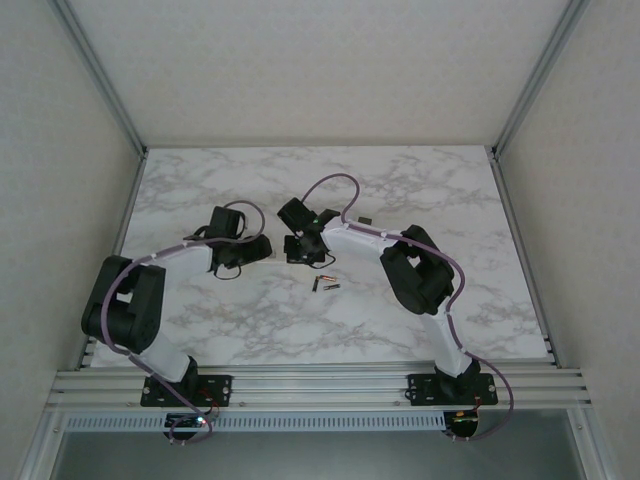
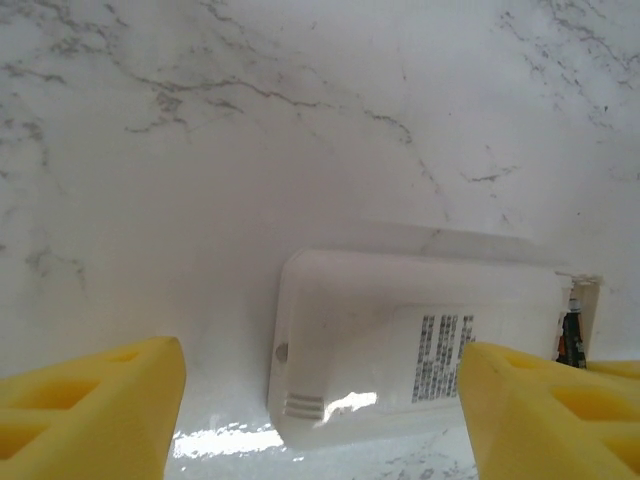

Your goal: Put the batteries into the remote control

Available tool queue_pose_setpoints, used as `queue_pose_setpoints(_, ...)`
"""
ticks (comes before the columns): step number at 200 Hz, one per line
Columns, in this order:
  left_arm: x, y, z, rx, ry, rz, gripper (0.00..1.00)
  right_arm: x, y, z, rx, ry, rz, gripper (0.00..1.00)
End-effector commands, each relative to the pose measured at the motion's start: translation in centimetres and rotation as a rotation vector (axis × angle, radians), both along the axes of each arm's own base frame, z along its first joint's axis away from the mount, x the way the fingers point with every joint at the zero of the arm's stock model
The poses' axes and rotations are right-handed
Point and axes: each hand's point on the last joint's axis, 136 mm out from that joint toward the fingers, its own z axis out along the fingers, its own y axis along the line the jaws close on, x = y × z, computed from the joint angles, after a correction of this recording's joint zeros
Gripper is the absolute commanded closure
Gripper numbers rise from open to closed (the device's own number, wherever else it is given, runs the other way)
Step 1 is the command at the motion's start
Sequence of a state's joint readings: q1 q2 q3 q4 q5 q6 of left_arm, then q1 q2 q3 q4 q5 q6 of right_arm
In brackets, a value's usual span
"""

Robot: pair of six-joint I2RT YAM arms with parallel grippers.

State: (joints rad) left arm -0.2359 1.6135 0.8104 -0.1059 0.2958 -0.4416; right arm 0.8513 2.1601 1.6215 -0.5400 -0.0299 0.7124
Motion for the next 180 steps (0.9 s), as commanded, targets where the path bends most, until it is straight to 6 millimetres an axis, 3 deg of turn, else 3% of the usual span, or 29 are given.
queue_pose_setpoints(1,0.7,-0.7,0.1,-0.004,-0.005,-0.019,0.3,0.1,-0.1,1.1,-0.002,-0.01,0.012,0.86)
queue_pose_setpoints(101,0.5,-1.1,-1.9,-0.002,0.035,-0.03,0.35,1.6,0.1,-0.9,-0.022,-0.076,0.017,0.94)
queue_pose_setpoints(180,0.4,-1.0,-1.8,0.002,0.03,-0.026,0.36,1.5,-0.3,-3.6,0.019,-0.213,0.044,0.93)
